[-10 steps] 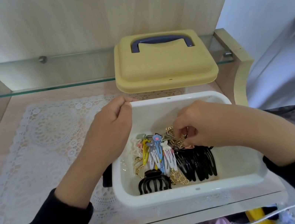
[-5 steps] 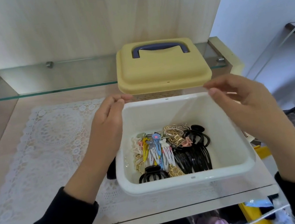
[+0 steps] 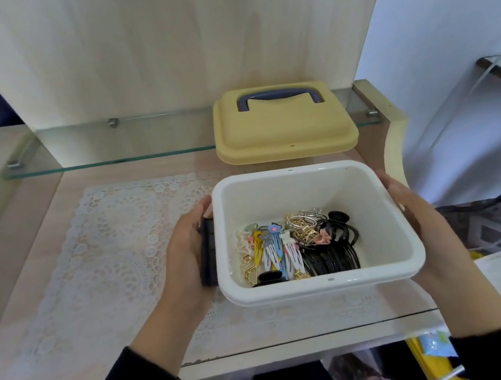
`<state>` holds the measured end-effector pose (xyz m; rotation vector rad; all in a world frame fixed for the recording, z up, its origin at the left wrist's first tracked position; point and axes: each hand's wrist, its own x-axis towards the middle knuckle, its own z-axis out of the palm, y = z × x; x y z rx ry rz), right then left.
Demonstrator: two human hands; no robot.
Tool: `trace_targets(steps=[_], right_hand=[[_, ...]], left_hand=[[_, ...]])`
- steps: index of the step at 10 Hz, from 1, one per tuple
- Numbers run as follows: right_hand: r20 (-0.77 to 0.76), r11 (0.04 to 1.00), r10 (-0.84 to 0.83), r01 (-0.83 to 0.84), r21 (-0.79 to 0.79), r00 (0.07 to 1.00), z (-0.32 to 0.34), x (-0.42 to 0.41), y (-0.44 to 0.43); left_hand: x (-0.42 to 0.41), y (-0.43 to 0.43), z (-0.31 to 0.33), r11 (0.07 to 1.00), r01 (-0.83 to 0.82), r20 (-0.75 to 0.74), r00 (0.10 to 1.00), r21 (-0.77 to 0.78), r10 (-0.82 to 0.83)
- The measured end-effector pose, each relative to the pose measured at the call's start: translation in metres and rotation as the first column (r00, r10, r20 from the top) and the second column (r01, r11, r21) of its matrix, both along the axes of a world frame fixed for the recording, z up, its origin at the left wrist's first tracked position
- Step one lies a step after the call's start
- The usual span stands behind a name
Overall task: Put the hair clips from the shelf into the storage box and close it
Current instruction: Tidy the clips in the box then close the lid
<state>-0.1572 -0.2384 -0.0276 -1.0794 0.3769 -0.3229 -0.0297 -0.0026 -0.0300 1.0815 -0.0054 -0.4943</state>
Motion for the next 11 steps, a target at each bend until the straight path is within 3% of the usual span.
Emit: trace_targets(steps=[1, 2, 3, 5, 6, 7, 8, 10, 11], right_hand=[[0.061, 0.991, -0.016, 0.008, 0.136, 0.998, -0.001, -0.003, 0.006], [0.033, 0.991, -0.09, 0.087, 0.103, 0.995, -0.006, -0.012, 0.018], [-0.02, 0.913, -0.261, 0.24, -0.329, 0.965, -0.035, -0.017, 0.013], [0.01, 0.743, -0.365, 0.297, -0.6, 0.931, -0.028, -0.01, 0.029], [0.066, 0.834, -0.315, 0.309, -0.457, 0.947, -0.027, -0.004, 0.033], [0.128, 0.965, -0.234, 0.246, -0.087, 0.964, -0.011, 0.01, 0.044], [0.16, 0.981, -0.183, 0.168, 0.1, 0.97, 0.002, 0.021, 0.065], [0.103, 0.964, -0.19, 0.166, 0.207, 0.976, 0.004, 0.037, 0.097], [0.097, 0.934, -0.147, 0.105, 0.343, 0.984, 0.006, 0.044, 0.113]], left_hand=[[-0.011, 0.003, -0.009, 0.99, -0.008, -0.047, 0.999, -0.139, 0.001], [-0.02, 0.004, -0.014, 0.981, -0.045, -0.05, 0.998, -0.189, 0.036], [-0.028, 0.001, -0.013, 0.98, -0.034, -0.043, 0.999, -0.198, 0.026], [-0.021, 0.001, -0.008, 0.934, -0.08, -0.13, 0.991, -0.347, 0.036], [-0.015, 0.01, -0.008, 0.936, -0.059, -0.113, 0.993, -0.348, 0.021], [-0.007, 0.021, -0.006, 0.932, -0.072, -0.118, 0.993, -0.355, 0.031], [0.0, 0.036, -0.006, 0.924, -0.068, -0.095, 0.995, -0.377, 0.035], [0.008, 0.067, -0.006, 0.952, -0.125, -0.056, 0.992, -0.28, 0.114], [0.013, 0.081, -0.004, 0.959, -0.134, -0.045, 0.991, -0.249, 0.127]])
